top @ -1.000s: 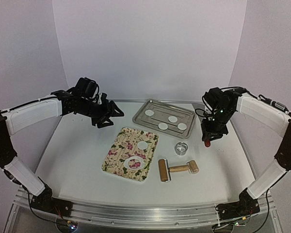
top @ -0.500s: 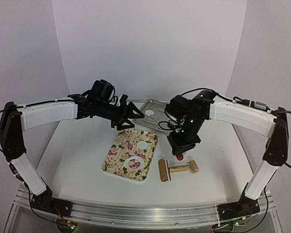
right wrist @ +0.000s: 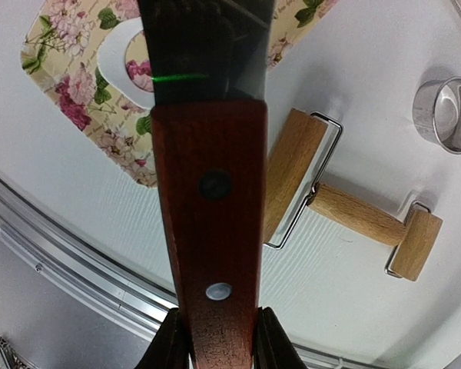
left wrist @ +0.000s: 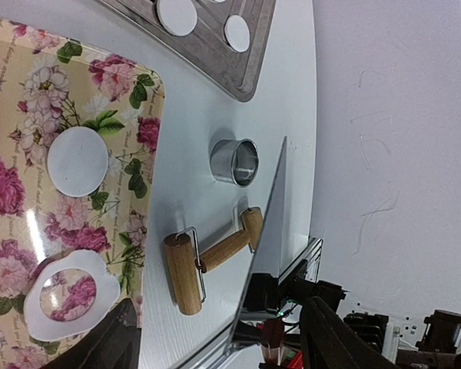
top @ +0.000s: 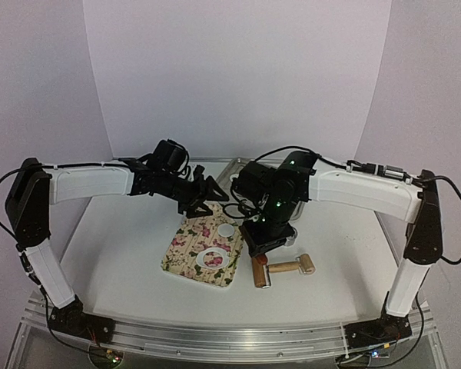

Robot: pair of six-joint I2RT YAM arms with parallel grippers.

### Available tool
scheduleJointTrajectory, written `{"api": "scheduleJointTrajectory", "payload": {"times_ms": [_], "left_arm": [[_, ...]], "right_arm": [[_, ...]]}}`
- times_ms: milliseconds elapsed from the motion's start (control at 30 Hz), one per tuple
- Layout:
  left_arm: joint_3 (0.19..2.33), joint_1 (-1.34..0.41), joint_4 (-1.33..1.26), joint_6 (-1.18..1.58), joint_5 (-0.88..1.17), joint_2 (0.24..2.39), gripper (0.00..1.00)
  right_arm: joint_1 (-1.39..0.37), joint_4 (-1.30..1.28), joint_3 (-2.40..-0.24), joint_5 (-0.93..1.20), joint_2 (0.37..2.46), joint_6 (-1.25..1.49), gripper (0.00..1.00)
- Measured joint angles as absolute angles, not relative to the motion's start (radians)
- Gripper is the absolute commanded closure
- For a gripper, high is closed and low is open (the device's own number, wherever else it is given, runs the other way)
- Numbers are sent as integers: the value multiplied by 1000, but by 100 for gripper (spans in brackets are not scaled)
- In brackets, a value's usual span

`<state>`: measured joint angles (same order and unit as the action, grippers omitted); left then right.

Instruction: Roll out the dumpling wrappers from the dough

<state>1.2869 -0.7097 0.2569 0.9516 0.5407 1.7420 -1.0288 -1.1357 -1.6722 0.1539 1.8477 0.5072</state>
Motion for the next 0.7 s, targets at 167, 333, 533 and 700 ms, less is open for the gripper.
{"api": "scheduleJointTrajectory", "payload": {"times_ms": [167,333,533,700], "left_arm": [[1278,-710,250,970,537,1744,42],[1247,-710,217,1007,531,1743,67],[1216,-707,160,1069,543,1738,100],[1140,-682,51,1153,548,1672,100]], "right_arm": [[-1049,-1109,-1674,155,1848,512,100],[-1071,-1080,-1657,153,1848,531,100],[-1089,-1056,-1643,151,1848,560,100],[-1091,-1011,-1642,121,1845,576,73]]}}
